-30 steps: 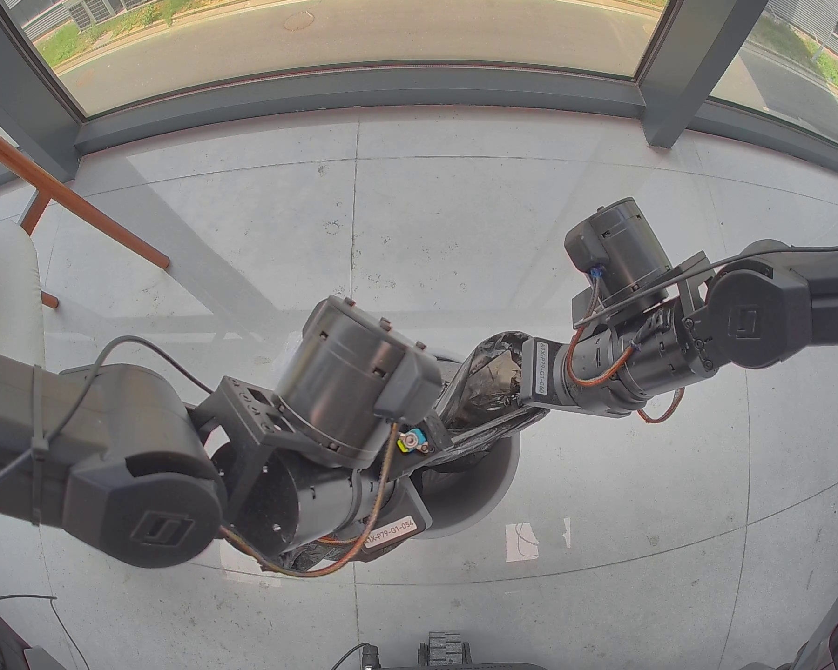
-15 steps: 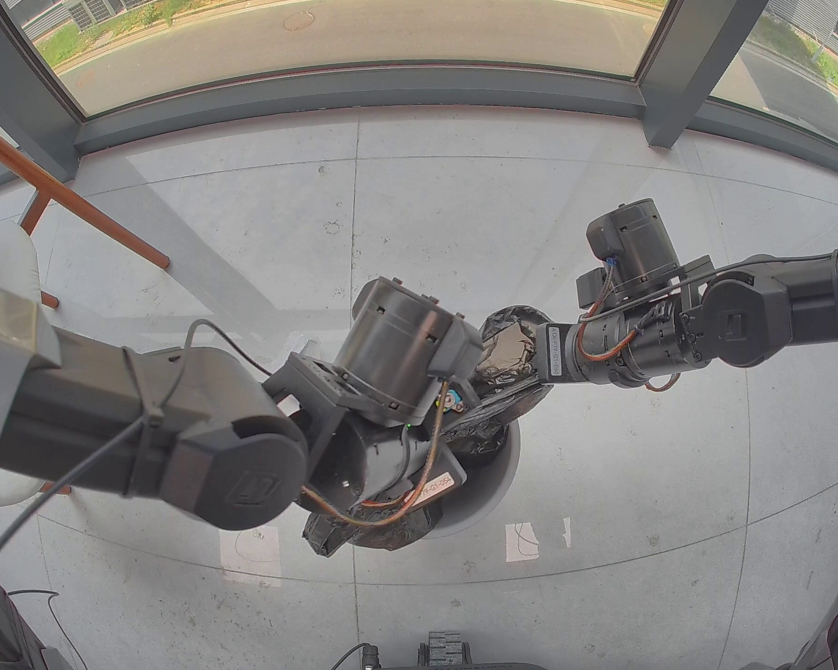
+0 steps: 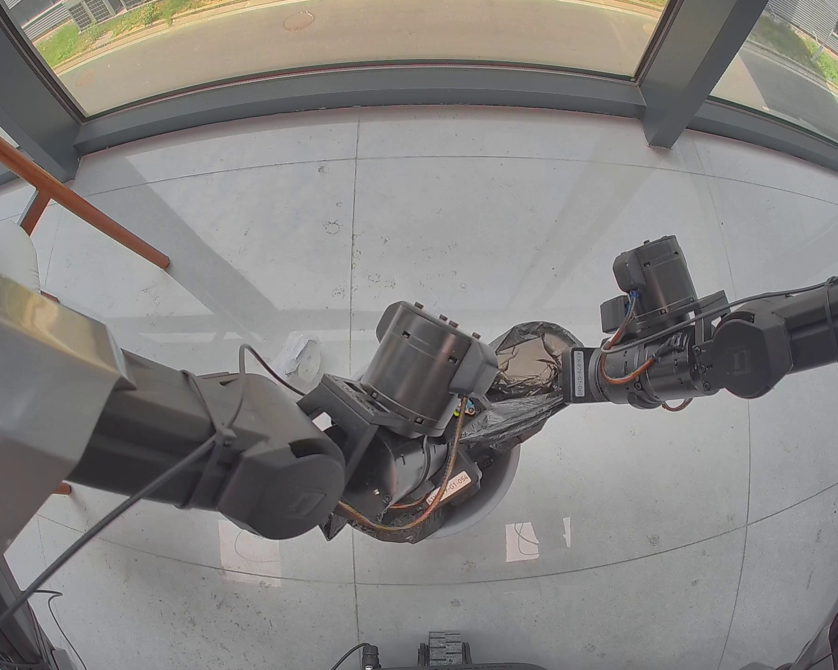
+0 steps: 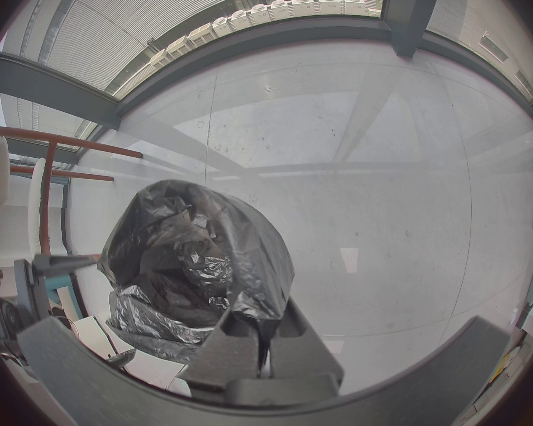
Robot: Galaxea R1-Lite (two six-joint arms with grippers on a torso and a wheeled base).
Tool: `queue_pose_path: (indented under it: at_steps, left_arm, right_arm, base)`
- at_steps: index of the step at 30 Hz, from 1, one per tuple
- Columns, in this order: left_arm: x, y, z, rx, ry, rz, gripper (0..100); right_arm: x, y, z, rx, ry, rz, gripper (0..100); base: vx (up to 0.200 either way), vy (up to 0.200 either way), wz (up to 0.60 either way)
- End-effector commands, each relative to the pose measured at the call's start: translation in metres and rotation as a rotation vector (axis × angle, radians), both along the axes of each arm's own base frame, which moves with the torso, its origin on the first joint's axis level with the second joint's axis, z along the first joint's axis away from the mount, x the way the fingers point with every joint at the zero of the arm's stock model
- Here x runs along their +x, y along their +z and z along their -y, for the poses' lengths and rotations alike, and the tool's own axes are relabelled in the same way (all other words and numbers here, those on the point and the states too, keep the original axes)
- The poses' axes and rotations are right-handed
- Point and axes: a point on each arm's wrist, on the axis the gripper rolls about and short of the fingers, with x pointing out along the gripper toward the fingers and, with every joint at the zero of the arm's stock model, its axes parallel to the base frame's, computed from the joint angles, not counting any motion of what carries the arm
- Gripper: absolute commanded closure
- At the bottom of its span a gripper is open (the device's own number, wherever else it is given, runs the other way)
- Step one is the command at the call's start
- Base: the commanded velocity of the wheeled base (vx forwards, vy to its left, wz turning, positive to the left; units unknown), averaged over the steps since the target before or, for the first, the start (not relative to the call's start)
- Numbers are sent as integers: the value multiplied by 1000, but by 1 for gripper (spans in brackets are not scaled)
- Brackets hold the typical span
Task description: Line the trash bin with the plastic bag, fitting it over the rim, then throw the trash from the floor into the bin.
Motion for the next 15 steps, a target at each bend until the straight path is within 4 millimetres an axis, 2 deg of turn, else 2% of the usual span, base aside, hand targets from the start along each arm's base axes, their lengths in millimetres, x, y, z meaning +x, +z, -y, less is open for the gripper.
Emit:
queue_pose_path:
  at_steps: [1,5,6,9,11,13,15]
  left_arm:
    - [0,-3,-1,-1,6,-8,0]
    - [0,2,0,-21,12,0,0]
    - [-1,11,0,-55,22,12,0]
    - [-4,22,0,-111,43,15,0]
    - [-12,36,-5,-157,63,9,0]
    - [-16,39,-7,-161,66,1,0]
    - [-22,51,-16,-177,87,-23,0]
  right_arm:
    - [-4,-2,3,-5,-2,-11,100]
    - [-6,-2,4,-6,-2,-12,100]
    - [-8,-3,5,-11,-1,-18,100]
    - [-13,-6,7,-18,0,-32,100]
    - [-16,-10,9,-21,1,-39,100]
    - [-16,-11,9,-16,1,-32,100]
    - [-16,-15,8,0,3,0,100]
  base:
    - [0,0,0]
    - [0,0,0]
    - [0,0,0]
    - [0,0,0]
    - [0,0,0]
    - [0,0,0]
    - [0,0,0]
